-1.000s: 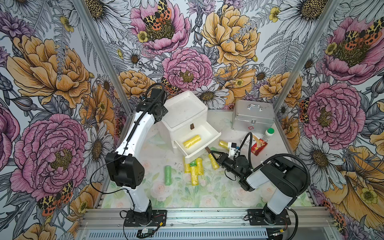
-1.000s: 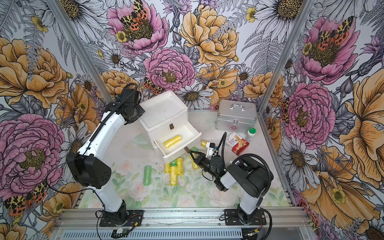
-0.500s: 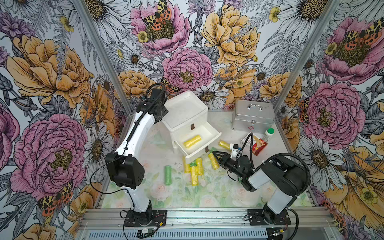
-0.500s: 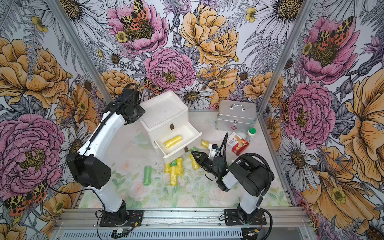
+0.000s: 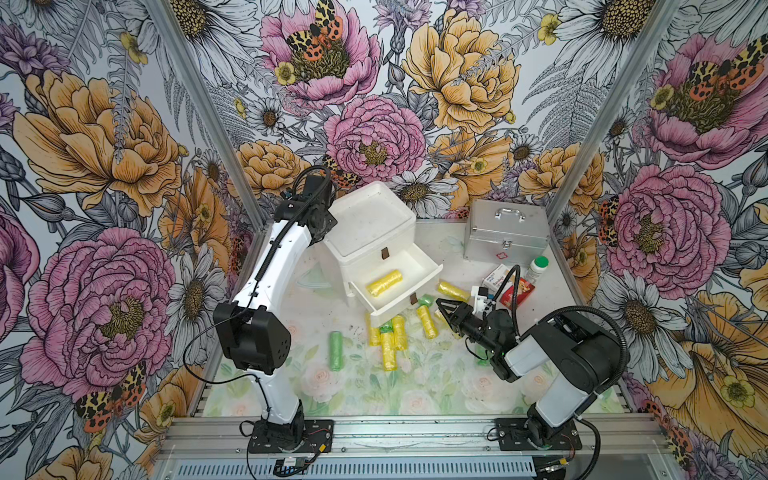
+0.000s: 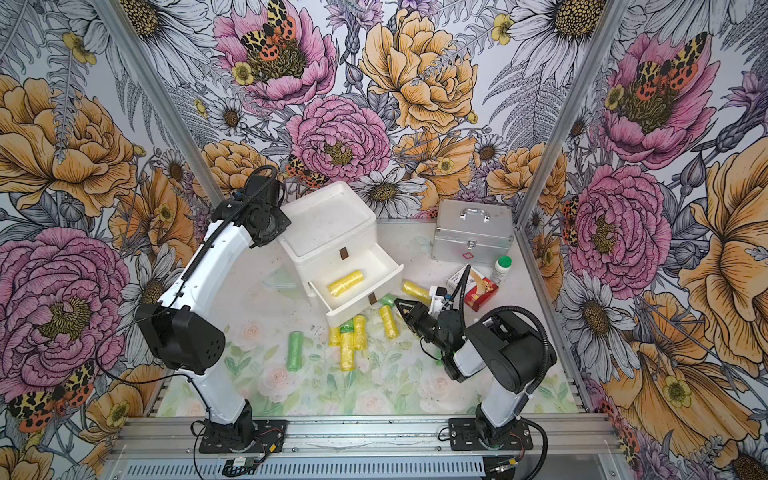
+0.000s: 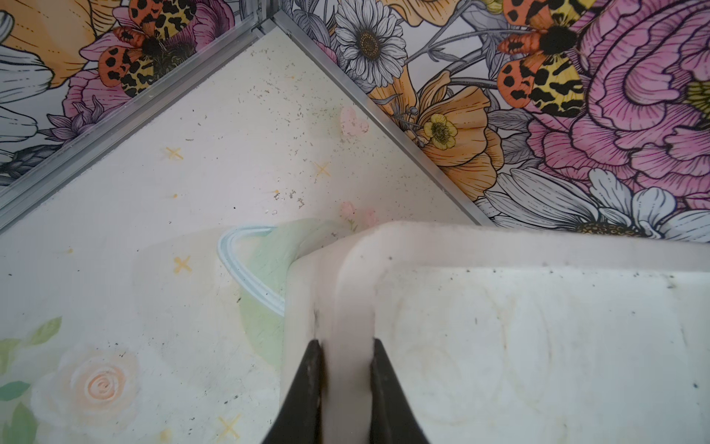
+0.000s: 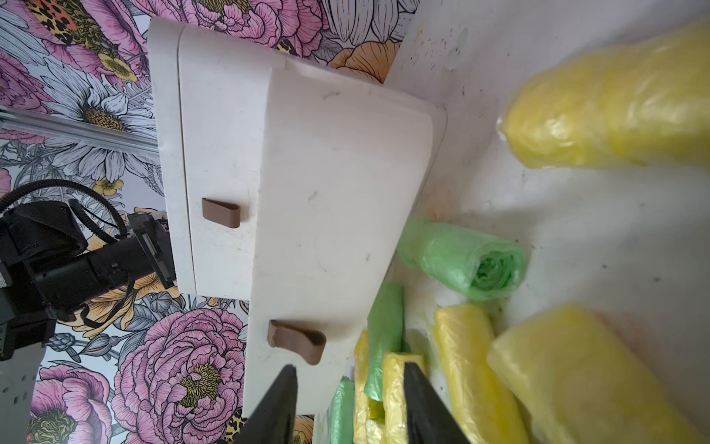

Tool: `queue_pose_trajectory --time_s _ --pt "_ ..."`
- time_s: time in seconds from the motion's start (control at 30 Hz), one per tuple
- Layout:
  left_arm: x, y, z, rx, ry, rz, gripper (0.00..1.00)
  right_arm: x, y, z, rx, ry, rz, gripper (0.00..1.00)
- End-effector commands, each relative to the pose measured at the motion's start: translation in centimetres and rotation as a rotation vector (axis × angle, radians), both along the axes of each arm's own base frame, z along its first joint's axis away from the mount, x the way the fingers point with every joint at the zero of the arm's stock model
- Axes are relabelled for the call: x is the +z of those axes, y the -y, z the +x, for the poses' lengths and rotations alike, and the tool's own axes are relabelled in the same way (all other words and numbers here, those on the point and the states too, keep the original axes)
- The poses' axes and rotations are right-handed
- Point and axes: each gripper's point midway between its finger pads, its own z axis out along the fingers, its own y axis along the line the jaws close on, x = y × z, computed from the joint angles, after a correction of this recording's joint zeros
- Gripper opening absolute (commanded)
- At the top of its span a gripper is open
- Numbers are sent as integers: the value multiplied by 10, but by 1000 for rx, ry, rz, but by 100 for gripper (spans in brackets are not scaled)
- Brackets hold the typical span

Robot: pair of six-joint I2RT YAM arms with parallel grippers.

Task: Sort the rolls of trash bags by color and place them into the drawer
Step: Pick up the roll of trash bags from the center of the board.

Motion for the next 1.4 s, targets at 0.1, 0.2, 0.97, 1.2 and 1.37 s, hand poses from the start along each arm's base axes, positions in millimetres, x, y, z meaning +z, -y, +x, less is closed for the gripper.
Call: queue_pose_trajectory --time_s 0.1,0.2,0.97,1.2,1.37 --pt "-31 -54 -18 168 -171 95 0 19 3 -2 20 66 36 46" --pt "-19 -65 -18 188 -156 127 0 18 5 -1 22 63 36 46" --pt "-17 -61 -20 165 -218 151 0 7 11 4 76 -38 -212 47" --pt "-24 -44 -16 127 -226 101 0 32 56 -3 83 -90 -748 63" --pt "-28 -30 -13 94 -228 59 0 26 57 -6 163 -117 -839 63"
